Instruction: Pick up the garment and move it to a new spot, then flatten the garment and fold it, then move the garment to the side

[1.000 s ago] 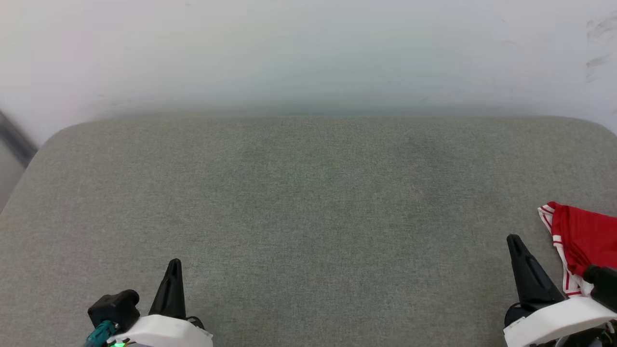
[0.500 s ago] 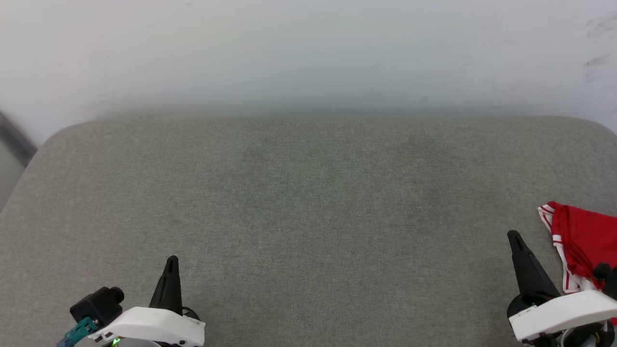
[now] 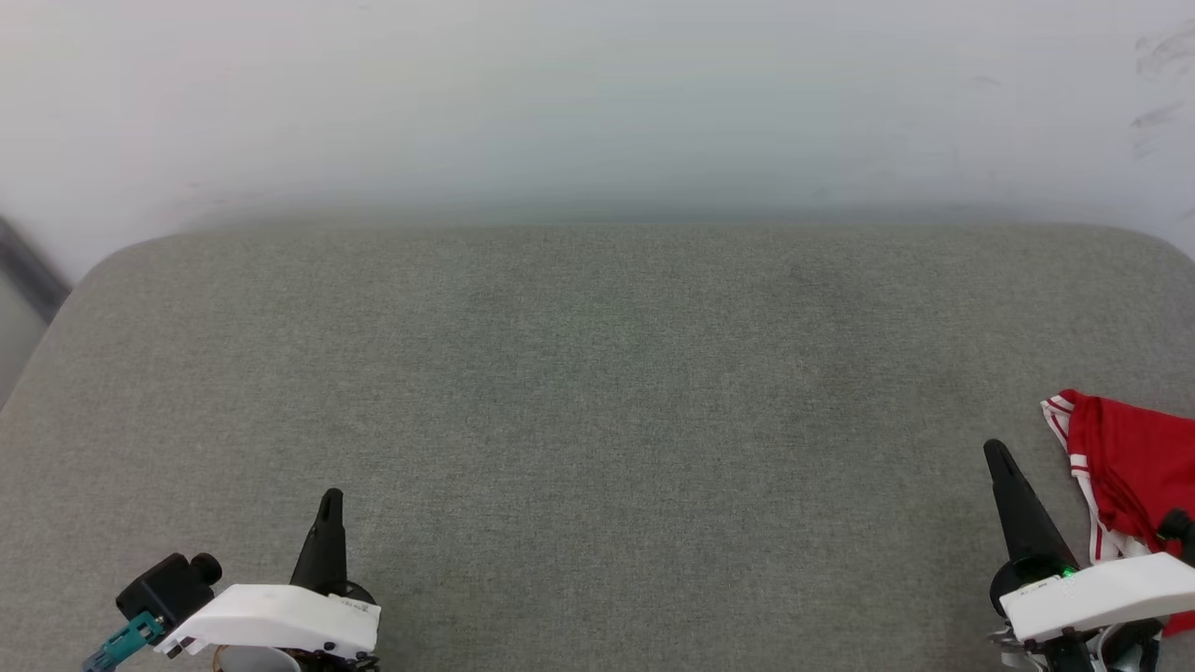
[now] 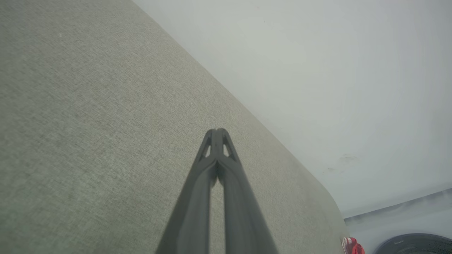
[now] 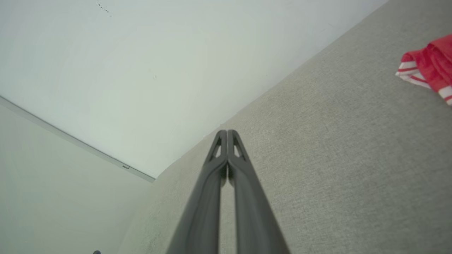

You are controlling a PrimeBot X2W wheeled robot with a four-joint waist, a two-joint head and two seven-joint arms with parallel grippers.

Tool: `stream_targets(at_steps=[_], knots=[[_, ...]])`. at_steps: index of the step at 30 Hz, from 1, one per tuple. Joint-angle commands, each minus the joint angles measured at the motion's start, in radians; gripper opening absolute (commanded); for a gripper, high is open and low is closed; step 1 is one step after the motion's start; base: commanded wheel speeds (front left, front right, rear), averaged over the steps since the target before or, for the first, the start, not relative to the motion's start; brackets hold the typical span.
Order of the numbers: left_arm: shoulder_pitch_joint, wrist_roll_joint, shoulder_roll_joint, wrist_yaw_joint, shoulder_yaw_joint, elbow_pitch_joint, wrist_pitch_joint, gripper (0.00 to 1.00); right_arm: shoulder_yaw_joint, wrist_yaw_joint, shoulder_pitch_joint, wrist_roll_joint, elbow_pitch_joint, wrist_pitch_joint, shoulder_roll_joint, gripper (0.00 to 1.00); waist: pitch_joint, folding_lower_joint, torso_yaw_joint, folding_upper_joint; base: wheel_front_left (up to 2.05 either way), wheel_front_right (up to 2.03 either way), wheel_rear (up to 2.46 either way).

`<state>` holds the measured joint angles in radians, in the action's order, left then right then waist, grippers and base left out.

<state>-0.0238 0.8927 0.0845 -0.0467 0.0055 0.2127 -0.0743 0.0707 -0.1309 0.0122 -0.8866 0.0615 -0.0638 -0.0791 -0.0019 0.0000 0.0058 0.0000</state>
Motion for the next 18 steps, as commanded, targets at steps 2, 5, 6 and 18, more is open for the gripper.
stream_targets(at_steps=[2,5,6,18], knots=[[-0.026,0.037,0.001,-0.009,0.01,-0.007,0.009,0.0,0.004,0.0,-0.03,-0.04,0.0,-0.004,0.002,0.0,0.0,0.0,0.0,0.0,0.0,0.0,0.0],[-0.031,0.073,-0.001,-0.013,0.015,-0.005,0.018,0.0,0.006,0.0,-0.035,-0.076,0.009,-0.006,0.004,0.0,0.0,0.0,0.0,0.0,0.0,0.0,0.0],[-0.032,0.085,-0.002,-0.015,0.017,-0.005,0.021,0.0,0.007,0.0,-0.036,-0.087,0.012,-0.007,0.004,0.0,0.0,0.0,0.0,0.0,0.0,0.0,0.0],[-0.044,0.217,-0.009,-0.03,0.037,0.003,0.056,0.0,0.014,0.0,-0.057,-0.221,0.048,-0.015,0.009,0.0,0.001,0.0,-0.001,0.0,0.0,0.0,0.0]])
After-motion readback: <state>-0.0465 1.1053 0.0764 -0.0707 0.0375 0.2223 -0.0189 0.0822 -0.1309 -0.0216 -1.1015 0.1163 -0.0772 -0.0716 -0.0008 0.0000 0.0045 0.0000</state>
